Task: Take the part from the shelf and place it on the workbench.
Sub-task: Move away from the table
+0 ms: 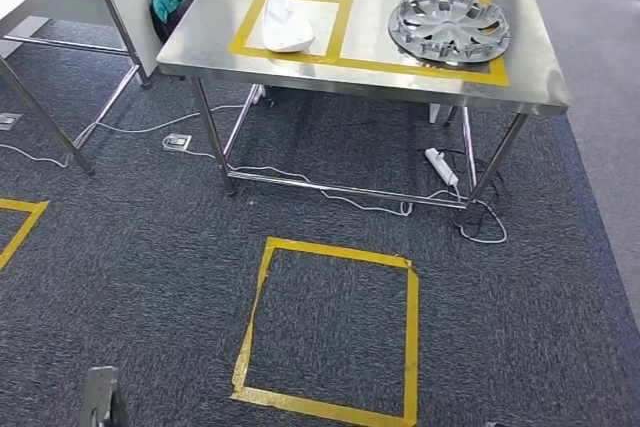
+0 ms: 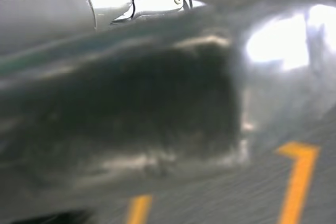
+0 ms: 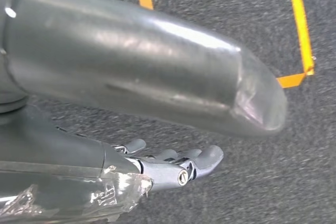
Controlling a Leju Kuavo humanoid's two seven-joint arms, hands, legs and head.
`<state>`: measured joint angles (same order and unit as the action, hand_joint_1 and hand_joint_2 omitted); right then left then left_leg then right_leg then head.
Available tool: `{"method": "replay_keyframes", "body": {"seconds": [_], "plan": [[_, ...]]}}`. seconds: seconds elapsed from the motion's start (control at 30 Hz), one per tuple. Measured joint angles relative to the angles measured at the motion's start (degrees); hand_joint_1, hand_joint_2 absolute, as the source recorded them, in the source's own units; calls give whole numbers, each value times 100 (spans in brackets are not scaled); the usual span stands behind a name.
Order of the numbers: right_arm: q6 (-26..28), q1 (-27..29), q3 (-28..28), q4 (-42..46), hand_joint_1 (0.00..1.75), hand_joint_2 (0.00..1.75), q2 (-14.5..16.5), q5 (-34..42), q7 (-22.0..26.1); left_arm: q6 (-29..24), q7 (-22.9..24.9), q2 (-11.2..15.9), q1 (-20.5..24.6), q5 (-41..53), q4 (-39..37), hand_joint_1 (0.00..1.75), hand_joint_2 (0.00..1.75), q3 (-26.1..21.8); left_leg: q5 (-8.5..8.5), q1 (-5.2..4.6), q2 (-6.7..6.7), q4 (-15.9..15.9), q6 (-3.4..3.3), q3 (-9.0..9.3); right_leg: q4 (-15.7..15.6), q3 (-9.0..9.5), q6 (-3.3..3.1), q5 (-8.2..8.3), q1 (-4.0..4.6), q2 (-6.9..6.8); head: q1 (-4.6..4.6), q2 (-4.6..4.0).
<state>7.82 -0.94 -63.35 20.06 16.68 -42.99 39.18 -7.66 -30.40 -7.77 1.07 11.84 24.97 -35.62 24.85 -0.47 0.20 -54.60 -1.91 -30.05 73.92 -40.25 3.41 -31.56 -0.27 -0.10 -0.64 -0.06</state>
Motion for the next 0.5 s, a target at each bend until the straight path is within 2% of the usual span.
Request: {"method": "replay_keyframes", "body": {"seconds": [0.03, 0.07, 0.1, 0.13, 0.17, 0.2, 0.27, 0.3, 0.33, 0.37, 0.4, 0.43, 0.47, 0.5], "plan": [[-1, 0, 0, 0, 0, 0, 0, -13, -8, -21, 41, -32, -48, 39, -168, 0, 0, -1, -42, -5, -5, -21, 7, -77, -147, 198, -20, 126, 7, 6, 0, 0], [-2, -3, -1, 0, 0, 0, 0, -23, -14, -32, 29, -68, -88, 57, -308, 0, 0, -2, -85, -8, -18, -46, 17, -154, -487, 497, -56, 264, 17, 35, 0, 0], [-2, -11, -1, 1, 0, 0, -3, -33, -20, -32, 20, -99, -106, 71, -422, 0, 0, -2, -126, -16, -39, -70, 34, -224, -937, 843, -103, 322, 28, 83, -2, 0], [-2, -25, -1, 2, 0, 0, -5, -45, -23, -29, 16, -121, -104, 83, -512, 0, 0, -3, -173, -20, -64, -89, 56, -279, -1354, 1136, -138, 324, 34, 128, -1, -1], [-3, -39, -2, 3, 0, 0, -8, -62, -26, -26, 15, -135, -92, 100, -589, 0, 0, -7, -225, -21, -87, -99, 84, -320, -1655, 1318, -164, 291, 42, 166, -2, -1], [-3, -50, -3, 4, 0, 0, -11, -80, -29, -20, 17, -136, -81, 117, -652, 0, 0, -11, -276, -18, -106, -101, 118, -346, -1800, 1382, -180, 254, 51, 177, -7, 0], [-3, -55, -9, 3, 0, 0, -11, -108, -34, -8, 20, -110, -81, 144, -747, 0, 0, -23, -337, -5, -131, -107, 187, -396, -1828, 1289, -226, 310, 49, 138, -17, -1], [-4, -57, -13, 2, 0, 0, -12, -117, -35, 6, 22, -95, -89, 155, -784, 0, 0, -28, -254, 2, -131, -164, 222, -444, -1830, 1233, -269, 354, 39, 111, -12, -1], [-6, -58, -16, 2, 0, 0, -15, -127, -34, 37, 23, -84, -97, 166, -814, 0, 0, -33, -66, 9, -125, -309, 257, -517, -1841, 1168, -308, 406, 24, 78, 6, -1], [-14, -57, -19, 2, 0, 0, -20, -140, -32, 106, 19, -78, -97, 160, -839, 0, 0, -40, 207, 25, -112, -555, 290, -606, -1844, 1101, -337, 461, 15, 39, 23, -1], [-23, -52, -21, 2, 0, 0, -24, -155, -30, 220, 5, -76, -98, 136, -858, 0, 0, -58, 501, 38, -103, -889, 323, -714, -1842, 1032, -353, 519, 14, -1, 41, -1], [-31, -47, -22, 1, 0, 0, -28, -172, -28, 355, -16, -75, -95, 102, -871, 0, 0, -81, 712, 52, -99, -1245, 352, -807, -1838, 976, -354, 574, 14, -48, 51, -1], [-38, -43, -23, 1, 0, 0, -30, -184, -26, 468, -37, -74, -93, 65, -877, 0, 0, -103, 829, 61, -96, -1515, 372, -873, -1835, 938, -351, 616, 14, -86, 51, -1], [-39, -42, -23, 0, 0, 0, -30, -192, -24, 543, -53, -75, -93, 45, -881, 0, 0, -121, 870, 65, -95, -1684, 383, -911, -1832, 916, -348, 642, 14, -112, 52, -1]]}}
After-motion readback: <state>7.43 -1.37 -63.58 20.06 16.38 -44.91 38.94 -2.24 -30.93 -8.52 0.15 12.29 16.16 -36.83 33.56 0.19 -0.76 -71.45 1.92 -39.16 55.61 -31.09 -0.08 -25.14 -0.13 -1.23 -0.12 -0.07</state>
